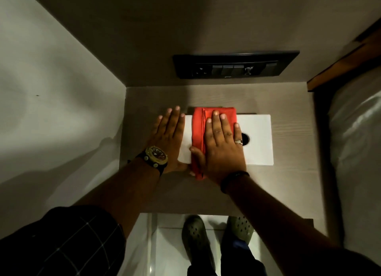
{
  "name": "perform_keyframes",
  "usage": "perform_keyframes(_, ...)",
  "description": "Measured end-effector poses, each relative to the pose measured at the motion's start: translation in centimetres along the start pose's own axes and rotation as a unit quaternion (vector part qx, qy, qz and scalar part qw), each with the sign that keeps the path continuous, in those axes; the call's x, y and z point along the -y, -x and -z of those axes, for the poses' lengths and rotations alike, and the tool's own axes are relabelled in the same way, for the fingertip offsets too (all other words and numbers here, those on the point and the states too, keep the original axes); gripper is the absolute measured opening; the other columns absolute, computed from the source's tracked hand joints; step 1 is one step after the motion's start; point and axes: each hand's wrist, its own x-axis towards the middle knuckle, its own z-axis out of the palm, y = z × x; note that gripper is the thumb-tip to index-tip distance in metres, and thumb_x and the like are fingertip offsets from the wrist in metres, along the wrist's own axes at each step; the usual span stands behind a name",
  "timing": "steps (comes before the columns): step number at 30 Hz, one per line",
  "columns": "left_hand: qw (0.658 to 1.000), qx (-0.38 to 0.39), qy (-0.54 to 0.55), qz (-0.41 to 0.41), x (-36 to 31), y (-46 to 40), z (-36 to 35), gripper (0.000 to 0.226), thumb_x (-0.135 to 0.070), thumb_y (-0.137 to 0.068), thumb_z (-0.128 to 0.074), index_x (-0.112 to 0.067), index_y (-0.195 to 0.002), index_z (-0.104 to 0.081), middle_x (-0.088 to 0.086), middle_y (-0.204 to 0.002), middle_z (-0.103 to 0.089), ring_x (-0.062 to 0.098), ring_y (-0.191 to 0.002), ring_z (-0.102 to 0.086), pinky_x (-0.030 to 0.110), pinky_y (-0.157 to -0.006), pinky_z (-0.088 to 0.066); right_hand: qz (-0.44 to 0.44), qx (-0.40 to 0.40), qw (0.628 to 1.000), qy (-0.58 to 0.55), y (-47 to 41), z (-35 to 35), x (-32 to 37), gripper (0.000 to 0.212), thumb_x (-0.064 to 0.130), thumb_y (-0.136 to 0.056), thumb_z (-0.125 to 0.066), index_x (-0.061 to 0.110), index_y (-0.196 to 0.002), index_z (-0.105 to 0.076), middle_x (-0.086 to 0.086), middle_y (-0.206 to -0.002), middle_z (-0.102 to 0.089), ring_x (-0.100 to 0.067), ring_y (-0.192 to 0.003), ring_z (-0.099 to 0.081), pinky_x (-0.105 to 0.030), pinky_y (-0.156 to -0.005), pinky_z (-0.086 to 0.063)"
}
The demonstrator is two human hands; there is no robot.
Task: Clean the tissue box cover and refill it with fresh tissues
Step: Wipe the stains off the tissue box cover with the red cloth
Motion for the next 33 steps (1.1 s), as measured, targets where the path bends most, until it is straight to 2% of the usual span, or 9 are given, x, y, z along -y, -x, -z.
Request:
perform_keyframes(3,1.000,0.013,-0.008,-0.006,0.1,0.2,0.4,0.152,-0.092,-0.045,-0.052,-0.001,-0.146,0.016,0.020,-0.155,0.023,0.034,-0.142,0.022,0.043,-0.112,0.017,0.033,0.008,0.999,0.030,1.1,0.2,-3.2,0.073,0.057,-0.095,-0.027,0.007,-0.149,-0.025,-0.015,-0.157,-0.021,-0.030,-0.147,-0.013,-0.052,-0.118,-0.006)
perform_keyframes(7,1.000,0.026,-0.011,0.007,0.1,0.0,0.1,0.155,-0.093,-0.043,-0.052,-0.003,-0.142,0.027,0.018,-0.152,0.031,0.035,-0.142,0.023,0.045,-0.114,0.015,-0.037,-0.002,0.999,0.028,3.0,0.9,-8.4,0.072,0.054,-0.095,-0.018,0.008,-0.150,-0.015,-0.014,-0.159,-0.010,-0.029,-0.147,-0.005,-0.051,-0.118,-0.007)
perform_keyframes(16,0.999,0.024,-0.018,0.011,-0.2,-0.1,0.0,0.155,-0.093,-0.043,-0.052,-0.004,-0.139,0.031,0.018,-0.153,0.030,0.034,-0.143,0.023,0.044,-0.112,0.016,-0.227,-0.064,0.960,-0.152,2.3,0.3,-8.6,0.072,0.044,-0.094,-0.023,0.001,-0.150,-0.013,-0.020,-0.159,-0.010,-0.035,-0.147,-0.009,-0.046,-0.119,-0.014)
perform_keyframes(21,0.999,0.042,-0.031,0.009,0.0,0.0,0.5,0.152,-0.099,-0.039,-0.038,-0.008,-0.128,0.044,0.017,-0.146,0.040,0.034,-0.138,0.032,0.047,-0.114,0.017,-0.237,-0.074,0.931,-0.268,2.2,0.7,-9.1,0.072,0.045,-0.094,-0.027,0.006,-0.152,-0.011,-0.015,-0.160,-0.007,-0.028,-0.148,-0.006,-0.040,-0.119,-0.008)
perform_keyframes(23,0.998,0.056,-0.034,0.014,-0.2,0.1,0.9,0.151,-0.102,-0.038,-0.030,-0.007,-0.129,0.044,0.016,-0.143,0.043,0.035,-0.139,0.031,0.049,-0.116,0.015,-0.299,-0.120,0.869,-0.375,3.1,1.5,-10.2,0.074,0.049,-0.092,-0.031,0.007,-0.151,-0.014,-0.012,-0.160,-0.011,-0.022,-0.148,-0.009,-0.035,-0.120,-0.008)
perform_keyframes(25,0.998,0.051,-0.022,0.020,-0.7,0.1,1.1,0.152,-0.102,-0.039,-0.028,-0.005,-0.136,0.036,0.014,-0.143,0.042,0.034,-0.140,0.029,0.047,-0.116,0.015,-0.398,-0.163,0.785,-0.447,3.9,1.9,-11.2,0.075,0.051,-0.093,-0.039,0.007,-0.150,-0.020,-0.013,-0.155,-0.028,-0.021,-0.144,-0.026,-0.032,-0.118,-0.019)
perform_keyframes(27,0.999,0.042,-0.011,0.016,-1.7,0.4,1.2,0.151,-0.102,-0.040,-0.025,-0.004,-0.142,0.028,0.017,-0.150,0.034,0.033,-0.142,0.025,0.045,-0.113,0.015,-0.447,-0.126,0.756,-0.462,4.3,1.9,-11.2,0.071,0.047,-0.092,-0.052,0.005,-0.146,-0.033,-0.012,-0.138,-0.052,-0.022,-0.128,-0.048,-0.034,-0.110,-0.034)
perform_keyframes(30,0.999,0.013,0.029,0.013,-3.7,0.2,1.2,0.144,-0.100,-0.044,-0.018,-0.005,-0.146,0.018,0.019,-0.155,0.023,0.032,-0.144,0.021,0.044,-0.113,0.012,-0.470,-0.090,0.707,-0.521,3.2,1.9,-11.2,0.041,0.045,-0.078,-0.069,0.010,-0.099,-0.065,-0.004,-0.089,-0.065,-0.019,-0.083,-0.060,-0.041,-0.086,-0.052)
perform_keyframes(33,0.994,-0.005,0.109,0.010,-6.5,0.2,1.9,0.137,-0.096,-0.050,-0.024,-0.007,-0.150,0.005,0.016,-0.158,0.016,0.030,-0.145,0.016,0.046,-0.116,0.005,-0.512,-0.078,0.603,-0.607,2.4,3.4,-12.0,0.030,0.033,-0.071,-0.081,0.014,-0.063,-0.059,-0.002,-0.062,-0.060,-0.019,-0.055,-0.054,-0.026,-0.058,-0.044)
